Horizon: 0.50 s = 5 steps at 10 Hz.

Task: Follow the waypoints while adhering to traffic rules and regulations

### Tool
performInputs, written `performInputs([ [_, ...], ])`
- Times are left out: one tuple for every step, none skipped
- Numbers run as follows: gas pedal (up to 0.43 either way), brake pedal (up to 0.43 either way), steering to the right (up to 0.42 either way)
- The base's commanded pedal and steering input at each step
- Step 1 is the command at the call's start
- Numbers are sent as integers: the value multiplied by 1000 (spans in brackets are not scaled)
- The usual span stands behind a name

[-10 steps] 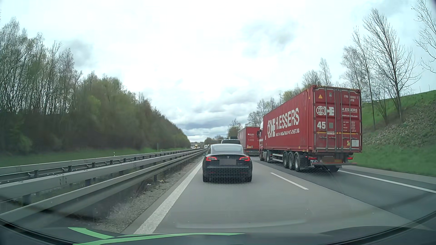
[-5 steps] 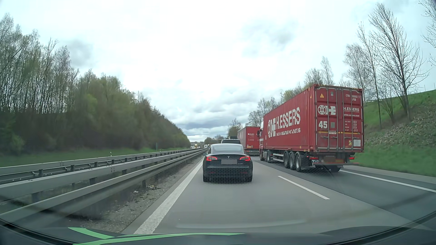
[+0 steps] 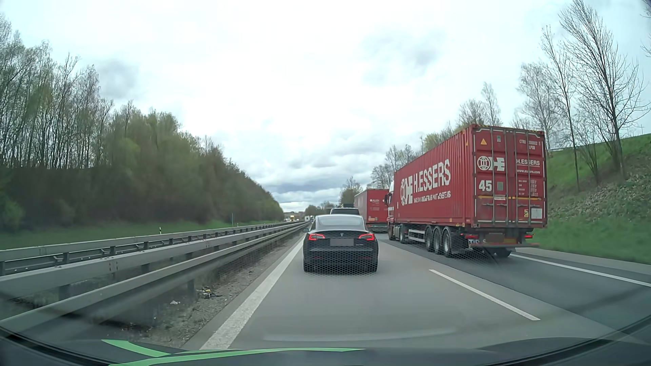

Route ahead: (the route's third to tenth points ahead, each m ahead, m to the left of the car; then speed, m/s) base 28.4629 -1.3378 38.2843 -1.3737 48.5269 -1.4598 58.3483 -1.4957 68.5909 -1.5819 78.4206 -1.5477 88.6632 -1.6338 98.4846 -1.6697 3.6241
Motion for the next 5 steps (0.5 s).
performInputs([
  [39,0,-2],
  [39,0,-2],
  [39,0,-2],
  [39,0,-2],
  [39,0,-2],
])
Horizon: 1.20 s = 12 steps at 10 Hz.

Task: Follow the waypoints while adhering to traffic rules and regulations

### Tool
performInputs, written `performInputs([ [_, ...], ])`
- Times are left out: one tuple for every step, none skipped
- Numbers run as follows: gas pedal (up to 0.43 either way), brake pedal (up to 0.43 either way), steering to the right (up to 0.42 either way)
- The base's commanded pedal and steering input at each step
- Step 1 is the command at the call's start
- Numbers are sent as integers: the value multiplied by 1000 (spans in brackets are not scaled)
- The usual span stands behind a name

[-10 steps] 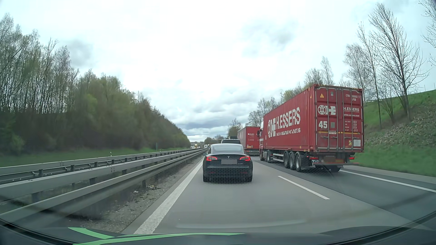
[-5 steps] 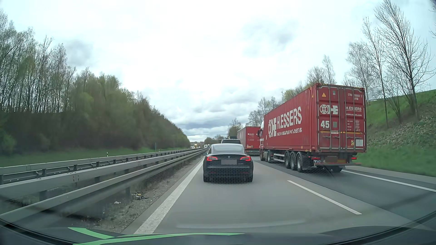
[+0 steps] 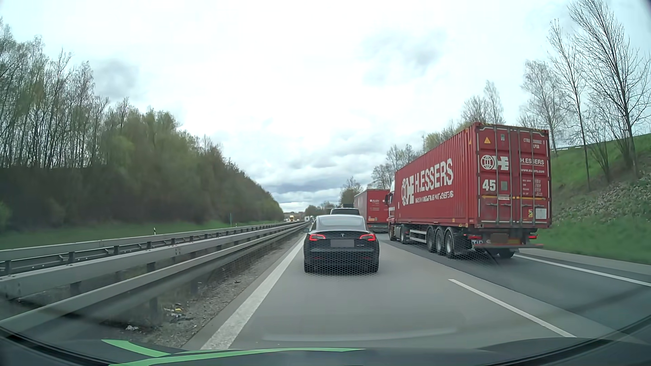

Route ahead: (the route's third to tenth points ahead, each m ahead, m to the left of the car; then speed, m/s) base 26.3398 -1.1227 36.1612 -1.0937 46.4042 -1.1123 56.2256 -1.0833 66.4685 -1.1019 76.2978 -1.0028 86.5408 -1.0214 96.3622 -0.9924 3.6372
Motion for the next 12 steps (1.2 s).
performInputs([
  [39,0,-2],
  [39,0,-2],
  [39,0,-1],
  [39,0,-2],
  [39,0,-1],
  [39,0,-2],
  [39,0,-2],
  [39,0,-2],
  [39,0,-2],
  [39,0,-1],
  [39,0,0],
  [39,0,0],
])
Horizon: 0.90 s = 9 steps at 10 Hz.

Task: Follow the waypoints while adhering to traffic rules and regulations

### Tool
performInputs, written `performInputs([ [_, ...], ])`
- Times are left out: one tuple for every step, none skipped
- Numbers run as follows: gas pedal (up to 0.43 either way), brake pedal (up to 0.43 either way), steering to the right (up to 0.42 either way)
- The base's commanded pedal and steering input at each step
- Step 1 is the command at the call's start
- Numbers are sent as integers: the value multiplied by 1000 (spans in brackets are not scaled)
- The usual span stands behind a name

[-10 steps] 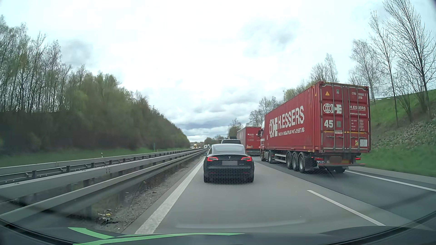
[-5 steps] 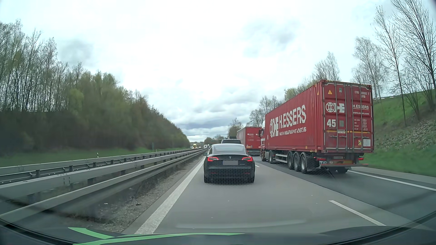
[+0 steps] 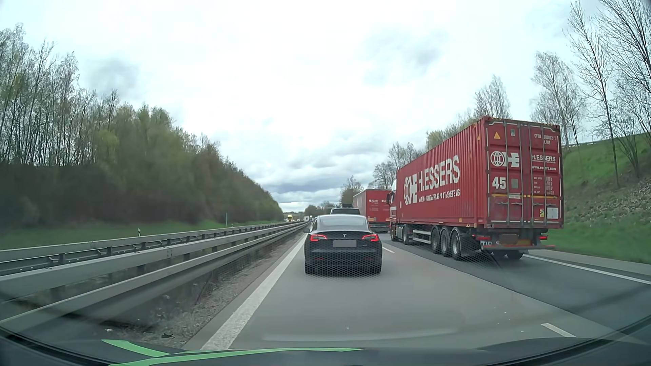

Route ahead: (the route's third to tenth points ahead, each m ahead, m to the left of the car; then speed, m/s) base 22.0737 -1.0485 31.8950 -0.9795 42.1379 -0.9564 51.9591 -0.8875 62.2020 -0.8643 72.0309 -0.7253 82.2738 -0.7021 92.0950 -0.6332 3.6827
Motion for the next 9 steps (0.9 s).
performInputs([
  [39,0,0],
  [39,0,0],
  [39,0,0],
  [39,0,0],
  [28,0,0],
  [28,0,0],
  [8,0,0],
  [0,0,0],
  [0,0,0],
])
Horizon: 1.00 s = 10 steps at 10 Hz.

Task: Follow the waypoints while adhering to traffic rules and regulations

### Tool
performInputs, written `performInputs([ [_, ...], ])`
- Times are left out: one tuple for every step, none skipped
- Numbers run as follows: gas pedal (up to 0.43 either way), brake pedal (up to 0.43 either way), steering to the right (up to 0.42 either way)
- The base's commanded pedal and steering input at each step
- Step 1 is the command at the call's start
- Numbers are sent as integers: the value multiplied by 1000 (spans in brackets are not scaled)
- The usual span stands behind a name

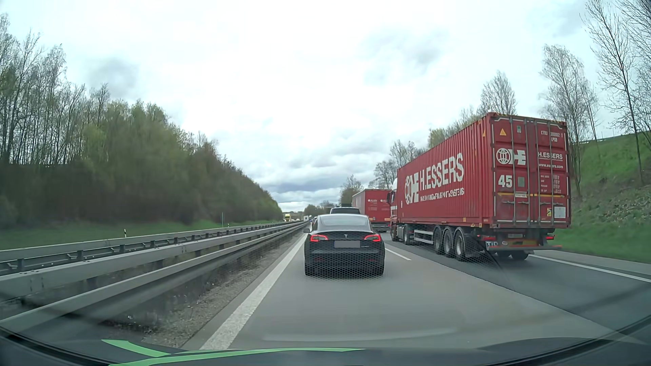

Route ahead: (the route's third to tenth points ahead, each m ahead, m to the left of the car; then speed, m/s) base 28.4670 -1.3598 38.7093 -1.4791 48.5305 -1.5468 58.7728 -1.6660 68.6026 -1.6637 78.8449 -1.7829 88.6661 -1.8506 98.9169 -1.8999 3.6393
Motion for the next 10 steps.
performInputs([
  [0,0,0],
  [0,0,0],
  [0,0,0],
  [0,0,0],
  [0,0,0],
  [0,0,0],
  [0,0,0],
  [0,0,0],
  [0,0,0],
  [0,0,0],
])
